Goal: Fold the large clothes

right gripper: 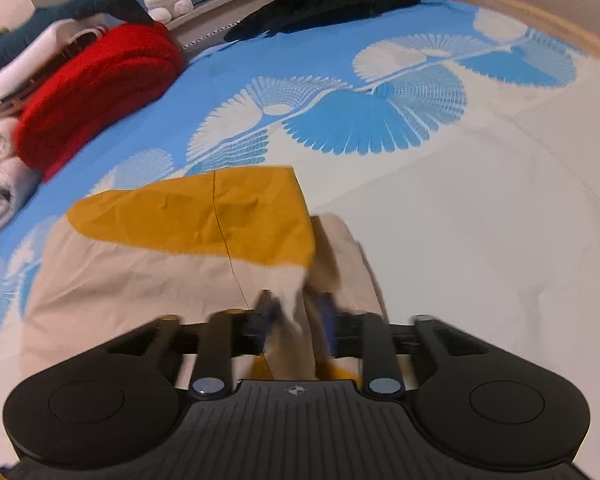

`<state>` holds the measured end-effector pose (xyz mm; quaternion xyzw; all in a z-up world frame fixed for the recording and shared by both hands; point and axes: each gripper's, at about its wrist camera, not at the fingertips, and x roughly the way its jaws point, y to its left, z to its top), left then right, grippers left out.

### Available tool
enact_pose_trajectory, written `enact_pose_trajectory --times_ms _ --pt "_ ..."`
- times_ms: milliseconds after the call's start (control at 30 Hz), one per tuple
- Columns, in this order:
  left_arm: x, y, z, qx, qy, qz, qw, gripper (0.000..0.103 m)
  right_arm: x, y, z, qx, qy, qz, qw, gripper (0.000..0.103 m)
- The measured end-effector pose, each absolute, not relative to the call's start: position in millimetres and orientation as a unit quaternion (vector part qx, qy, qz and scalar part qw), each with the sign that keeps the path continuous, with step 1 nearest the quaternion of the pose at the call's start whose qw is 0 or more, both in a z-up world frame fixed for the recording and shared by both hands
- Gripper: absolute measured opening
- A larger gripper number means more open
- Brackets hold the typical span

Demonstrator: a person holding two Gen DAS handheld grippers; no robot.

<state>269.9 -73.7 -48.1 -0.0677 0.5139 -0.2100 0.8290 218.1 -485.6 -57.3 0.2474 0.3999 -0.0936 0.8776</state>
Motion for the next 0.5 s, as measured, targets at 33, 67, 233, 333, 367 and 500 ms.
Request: enact_pose_trajectory --times_ms 33,67,233,333,367,500 --pt "281.9 -72.0 -51.3 -0.087 0.52 -0.214 0.822 0.082 212.4 -487.8 -59.3 0.257 0.408 -0.077 0.873 0.039" --pt "294.9 -71.2 -55.8 -0.105 0.526 -0.217 0.815 0.083 206.1 -489.7 -62.1 0.263 0.419 -0.058 0.867 0.041" --pt "351.5 -66.6 -92.0 -0.197 0.555 -0.206 0.781 0.083 181.2 -490.9 -74.8 0.255 0.46 -0.017 0.851 0.05" --pt "369.7 -73.7 -109.7 -0.245 0.557 -0.218 0.763 0.089 176.4 -491.3 -76.4 0.257 0.465 -0.013 0.847 0.05" --pt "373.2 -77.7 -114.0 -0.247 0.555 -0.219 0.763 0.089 175.8 -491.4 -77.2 0.261 0.465 -0.014 0.846 0.05" --pt "380.5 -88.6 -117.0 -0.243 0.535 -0.218 0.779 0.081 182.2 -486.5 -80.8 0.275 0.473 -0.014 0.837 0.039"
